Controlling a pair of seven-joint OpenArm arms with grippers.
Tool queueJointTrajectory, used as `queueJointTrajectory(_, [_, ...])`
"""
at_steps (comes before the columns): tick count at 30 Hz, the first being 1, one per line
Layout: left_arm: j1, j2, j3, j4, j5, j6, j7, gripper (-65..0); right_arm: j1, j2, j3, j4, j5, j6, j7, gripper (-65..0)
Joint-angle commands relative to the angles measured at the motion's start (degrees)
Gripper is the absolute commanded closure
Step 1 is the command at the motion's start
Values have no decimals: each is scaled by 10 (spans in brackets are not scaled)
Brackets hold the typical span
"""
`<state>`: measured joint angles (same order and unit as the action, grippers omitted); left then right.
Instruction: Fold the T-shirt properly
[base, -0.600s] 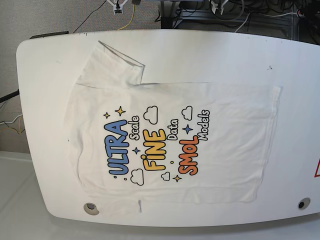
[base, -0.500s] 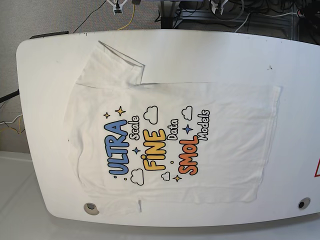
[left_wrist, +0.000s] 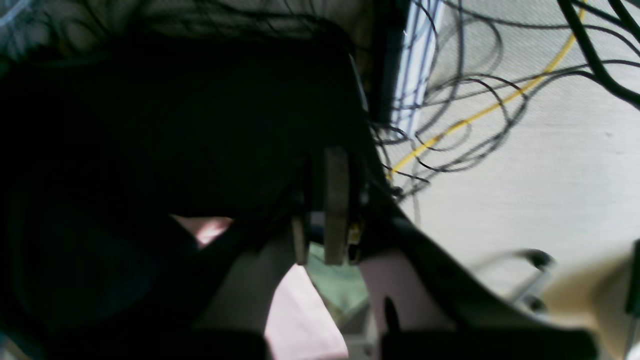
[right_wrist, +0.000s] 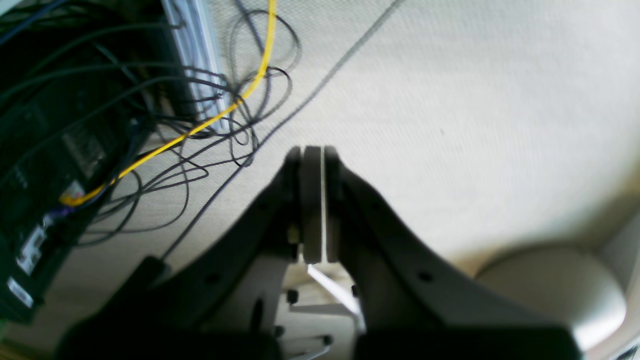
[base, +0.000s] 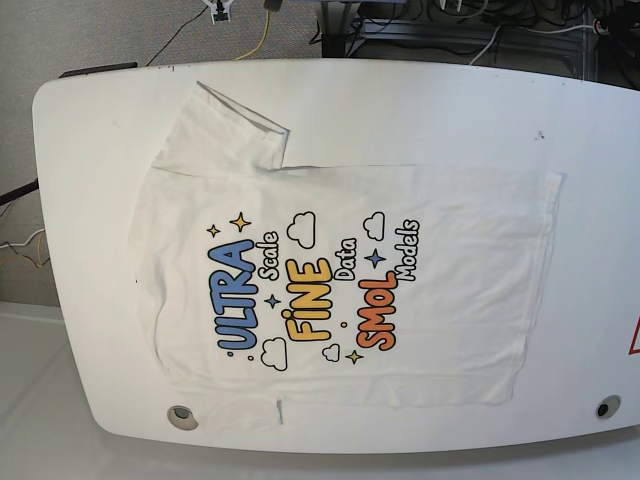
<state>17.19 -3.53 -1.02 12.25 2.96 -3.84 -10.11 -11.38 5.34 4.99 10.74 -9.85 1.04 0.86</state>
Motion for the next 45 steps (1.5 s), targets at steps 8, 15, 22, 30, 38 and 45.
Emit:
queueJointTrajectory(8, [141, -22, 2, 199, 1, 15, 21, -51, -125, 55, -94, 188, 3, -6, 0, 0])
queueJointTrajectory(15, [186, -31, 3, 266, 0, -16, 35, -63, -162, 60, -101, 247, 7, -8, 1, 0])
queueJointTrajectory(22, [190, -28, -2, 273, -1, -70, 47, -73, -151, 43, -43, 220, 1, -11, 6, 0])
queueJointTrajectory(30, [238, -54, -5, 323, -11, -51, 45, -57, -204, 40, -17, 288, 4, -9, 11, 0])
queueJointTrajectory(38, [289, -79, -6, 405, -26, -16, 44, -43, -275, 62, -28, 391, 7, -12, 7, 0])
queueJointTrajectory(45, [330, -98, -19, 501, -25, 0, 47, -56, -337, 78, -37, 481, 0, -19, 9, 0])
